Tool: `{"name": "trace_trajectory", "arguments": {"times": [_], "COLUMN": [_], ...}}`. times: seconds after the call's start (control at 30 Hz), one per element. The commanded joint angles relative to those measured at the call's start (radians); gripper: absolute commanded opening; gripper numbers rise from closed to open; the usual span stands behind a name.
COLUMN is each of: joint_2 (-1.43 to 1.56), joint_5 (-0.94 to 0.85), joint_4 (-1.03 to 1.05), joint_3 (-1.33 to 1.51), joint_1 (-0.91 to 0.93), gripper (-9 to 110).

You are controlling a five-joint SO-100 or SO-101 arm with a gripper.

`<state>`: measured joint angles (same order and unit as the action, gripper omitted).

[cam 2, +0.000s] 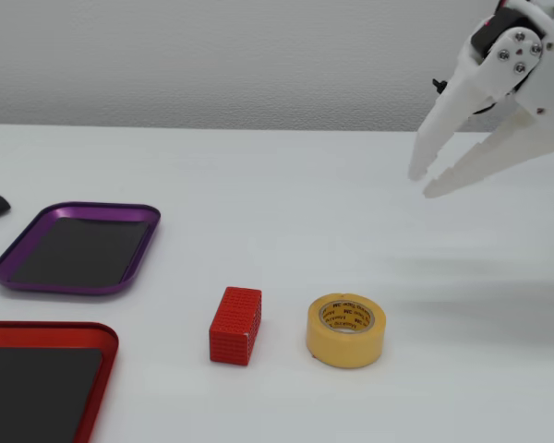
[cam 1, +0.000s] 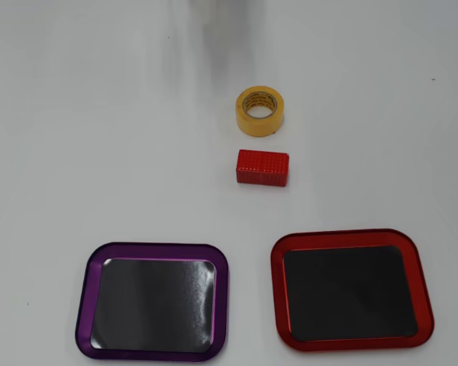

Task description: Grasp a tape and put it in the right purple dish.

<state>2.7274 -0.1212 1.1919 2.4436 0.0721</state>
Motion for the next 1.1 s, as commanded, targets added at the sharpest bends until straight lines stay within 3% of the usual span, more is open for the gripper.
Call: {"name": "trace_trajectory", "arguments": {"times": [0.0, 0.13, 0.33, 1.07], "joint_2": [-0.314, -0.572, -0.758, -0.790], "joint_5": [-0.002, 0.006, 0.000, -0.009], "joint_4": [-0.005, -0.005, -0.017, -0.163], "joint_3": [-0.170, -0.276, -0.354, -0.299], "joint_1": [-0.078, -0.152, -0.178, -0.167], "gripper": [1, 2, 19, 17]}}
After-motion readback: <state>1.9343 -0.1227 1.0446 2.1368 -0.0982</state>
